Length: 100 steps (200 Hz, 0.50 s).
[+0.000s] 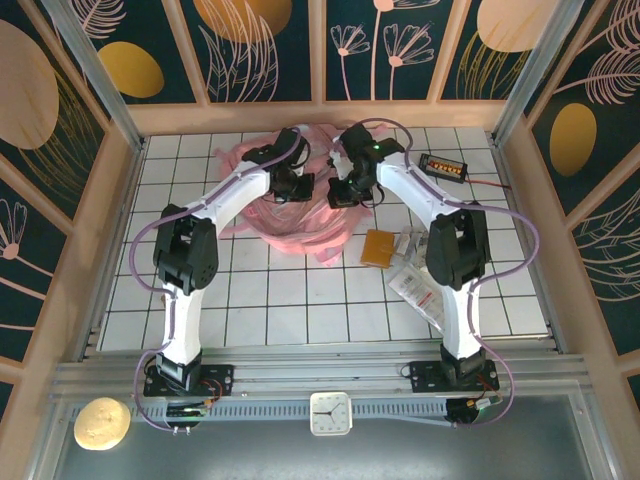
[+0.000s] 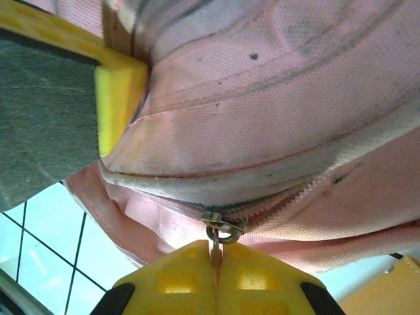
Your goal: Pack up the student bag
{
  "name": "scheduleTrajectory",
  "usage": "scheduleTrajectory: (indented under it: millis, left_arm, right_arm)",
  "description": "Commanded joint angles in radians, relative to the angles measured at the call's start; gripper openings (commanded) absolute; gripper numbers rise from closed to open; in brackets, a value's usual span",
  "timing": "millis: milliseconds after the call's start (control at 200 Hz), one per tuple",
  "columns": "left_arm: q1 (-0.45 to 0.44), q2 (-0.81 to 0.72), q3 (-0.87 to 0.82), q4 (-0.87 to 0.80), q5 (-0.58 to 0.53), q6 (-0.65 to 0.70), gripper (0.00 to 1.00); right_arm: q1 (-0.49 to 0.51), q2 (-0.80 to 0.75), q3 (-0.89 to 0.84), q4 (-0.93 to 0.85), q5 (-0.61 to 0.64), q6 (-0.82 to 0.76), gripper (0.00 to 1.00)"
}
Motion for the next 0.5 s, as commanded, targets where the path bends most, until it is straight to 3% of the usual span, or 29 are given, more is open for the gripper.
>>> scheduleTrajectory:
  millis: [0,245,495]
  left_arm:
    - [0.013,0.041,0.058,0.139,0.048,-0.048,0.00]
    - [0.013,0.060,0.108,0.181,0.132,-0.122,0.00]
    - [0.013,0.053,0.118,0.187,0.159,-0.151,0.00]
  right_arm:
    - [0.028,-0.064,-0.050,-0.067,-0.070,0.020,0.00]
    - [0.095,-0.124,-0.354,0.429,-0.258,0.389,0.00]
    - [0.120,-0.099,-0.385,0.501,-0.274,0.435,0.00]
